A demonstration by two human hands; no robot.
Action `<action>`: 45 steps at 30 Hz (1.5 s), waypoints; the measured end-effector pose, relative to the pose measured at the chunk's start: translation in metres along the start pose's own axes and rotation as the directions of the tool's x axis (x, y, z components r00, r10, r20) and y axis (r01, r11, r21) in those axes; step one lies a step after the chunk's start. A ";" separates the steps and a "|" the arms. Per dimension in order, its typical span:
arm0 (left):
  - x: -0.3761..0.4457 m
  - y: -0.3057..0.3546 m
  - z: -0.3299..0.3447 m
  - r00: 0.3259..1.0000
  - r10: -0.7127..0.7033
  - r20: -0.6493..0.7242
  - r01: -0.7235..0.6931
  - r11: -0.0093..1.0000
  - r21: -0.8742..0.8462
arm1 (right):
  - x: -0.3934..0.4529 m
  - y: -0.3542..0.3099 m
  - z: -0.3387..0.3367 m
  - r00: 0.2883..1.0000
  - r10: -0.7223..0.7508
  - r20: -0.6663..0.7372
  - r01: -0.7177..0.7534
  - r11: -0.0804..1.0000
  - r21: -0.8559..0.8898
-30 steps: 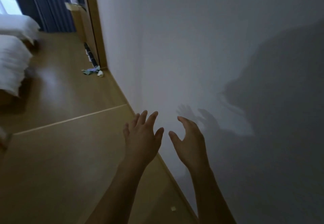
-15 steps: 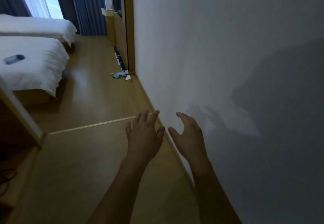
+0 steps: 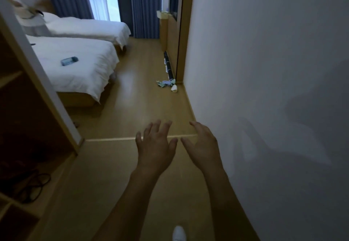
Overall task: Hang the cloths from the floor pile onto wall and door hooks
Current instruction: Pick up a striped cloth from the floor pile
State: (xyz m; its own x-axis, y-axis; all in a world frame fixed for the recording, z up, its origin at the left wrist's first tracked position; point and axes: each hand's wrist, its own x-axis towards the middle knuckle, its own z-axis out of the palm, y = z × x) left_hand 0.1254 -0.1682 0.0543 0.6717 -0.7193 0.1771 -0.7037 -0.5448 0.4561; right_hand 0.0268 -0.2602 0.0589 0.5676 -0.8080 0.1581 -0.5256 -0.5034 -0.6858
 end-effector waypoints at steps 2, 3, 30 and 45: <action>0.037 0.000 0.005 0.999 -0.031 -0.011 0.031 0.999 0.023 | 0.041 0.002 0.007 0.999 -0.021 0.036 0.020 1.000 0.017; 0.055 0.002 0.006 0.999 -0.046 -0.014 0.046 0.999 0.027 | 0.061 0.002 0.008 0.998 -0.031 0.053 0.030 0.999 0.020; 0.510 -0.039 0.079 0.999 -0.029 0.041 0.028 0.999 0.020 | 0.501 0.011 0.098 0.996 -0.005 0.090 0.009 0.999 -0.048; 0.726 -0.109 0.105 0.989 -0.025 0.145 0.025 1.000 0.000 | 0.703 -0.013 0.184 0.993 0.091 0.079 -0.085 0.994 -0.067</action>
State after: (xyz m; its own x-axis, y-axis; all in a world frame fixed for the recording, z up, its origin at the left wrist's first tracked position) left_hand 0.6652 -0.6764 0.0416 0.6482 -0.7605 0.0372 -0.6866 -0.5627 0.4604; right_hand 0.5487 -0.7653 0.0483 0.5657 -0.8237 0.0390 -0.6137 -0.4521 -0.6473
